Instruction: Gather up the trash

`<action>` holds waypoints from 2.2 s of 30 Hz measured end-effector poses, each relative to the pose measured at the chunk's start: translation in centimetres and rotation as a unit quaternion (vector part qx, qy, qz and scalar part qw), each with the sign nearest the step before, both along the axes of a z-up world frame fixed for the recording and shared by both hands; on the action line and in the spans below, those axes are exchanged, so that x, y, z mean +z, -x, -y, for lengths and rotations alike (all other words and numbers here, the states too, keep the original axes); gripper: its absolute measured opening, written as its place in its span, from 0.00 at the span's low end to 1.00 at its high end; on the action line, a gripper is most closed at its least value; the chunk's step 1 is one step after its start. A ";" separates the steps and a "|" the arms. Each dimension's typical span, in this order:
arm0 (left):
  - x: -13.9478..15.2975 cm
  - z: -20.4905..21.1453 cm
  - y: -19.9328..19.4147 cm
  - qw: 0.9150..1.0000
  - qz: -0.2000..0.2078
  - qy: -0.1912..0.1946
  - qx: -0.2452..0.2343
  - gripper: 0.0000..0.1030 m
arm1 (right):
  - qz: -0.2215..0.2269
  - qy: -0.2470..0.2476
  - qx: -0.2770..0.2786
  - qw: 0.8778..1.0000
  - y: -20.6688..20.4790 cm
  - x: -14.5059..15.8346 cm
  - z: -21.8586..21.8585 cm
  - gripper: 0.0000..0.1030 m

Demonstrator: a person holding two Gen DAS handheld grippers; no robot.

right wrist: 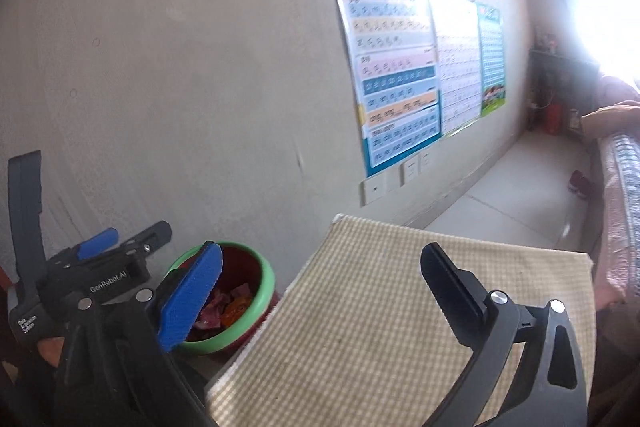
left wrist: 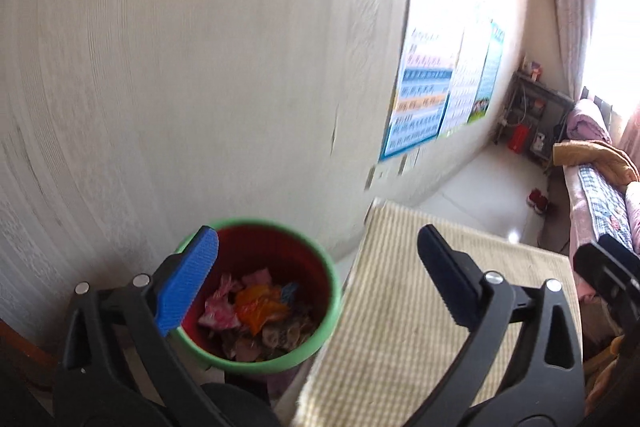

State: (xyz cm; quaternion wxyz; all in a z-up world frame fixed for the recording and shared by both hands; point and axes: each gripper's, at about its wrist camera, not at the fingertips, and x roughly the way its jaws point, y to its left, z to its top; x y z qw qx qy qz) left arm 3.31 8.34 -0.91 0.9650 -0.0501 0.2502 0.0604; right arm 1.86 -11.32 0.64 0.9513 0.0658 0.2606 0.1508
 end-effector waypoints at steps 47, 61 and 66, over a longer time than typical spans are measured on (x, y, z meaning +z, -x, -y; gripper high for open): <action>5.2 10.2 3.2 0.995 0.037 -0.007 -0.097 0.95 | 0.049 0.015 -0.195 0.979 7.5 1.8 10.6 0.94; 4.6 10.6 3.1 0.994 0.028 -0.015 -0.105 0.95 | 0.019 0.014 -0.201 0.979 6.9 -0.1 11.6 0.94; 3.4 10.0 2.7 0.994 0.015 -0.002 -0.107 0.95 | -0.054 0.028 -0.179 0.982 5.0 -4.5 12.8 0.94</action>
